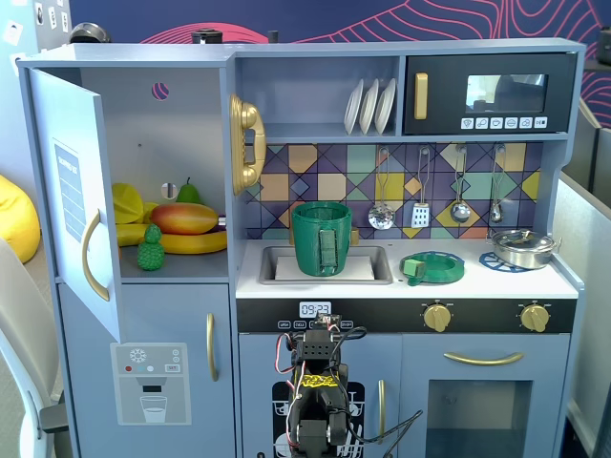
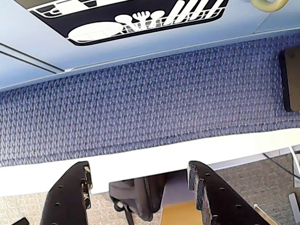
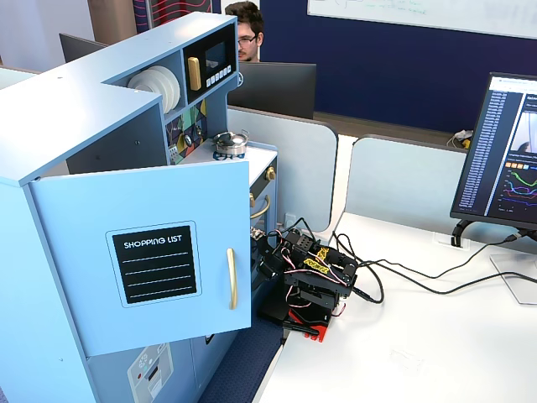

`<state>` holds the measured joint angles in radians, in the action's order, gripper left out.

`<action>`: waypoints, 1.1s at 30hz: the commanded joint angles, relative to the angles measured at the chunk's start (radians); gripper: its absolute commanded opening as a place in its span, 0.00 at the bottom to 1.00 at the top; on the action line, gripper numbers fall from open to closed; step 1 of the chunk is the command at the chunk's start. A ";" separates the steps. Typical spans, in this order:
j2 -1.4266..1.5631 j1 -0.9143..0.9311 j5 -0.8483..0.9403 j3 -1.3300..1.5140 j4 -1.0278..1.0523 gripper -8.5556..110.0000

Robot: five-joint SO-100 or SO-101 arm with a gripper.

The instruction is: Pick up the green pineapple from the left cabinet and place it in the green recipient

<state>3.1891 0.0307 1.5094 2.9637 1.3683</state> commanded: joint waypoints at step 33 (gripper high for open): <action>-0.626 -0.811 0.109 -0.588 -1.101 0.30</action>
<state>2.6998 -0.7517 1.6045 2.5602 0.4111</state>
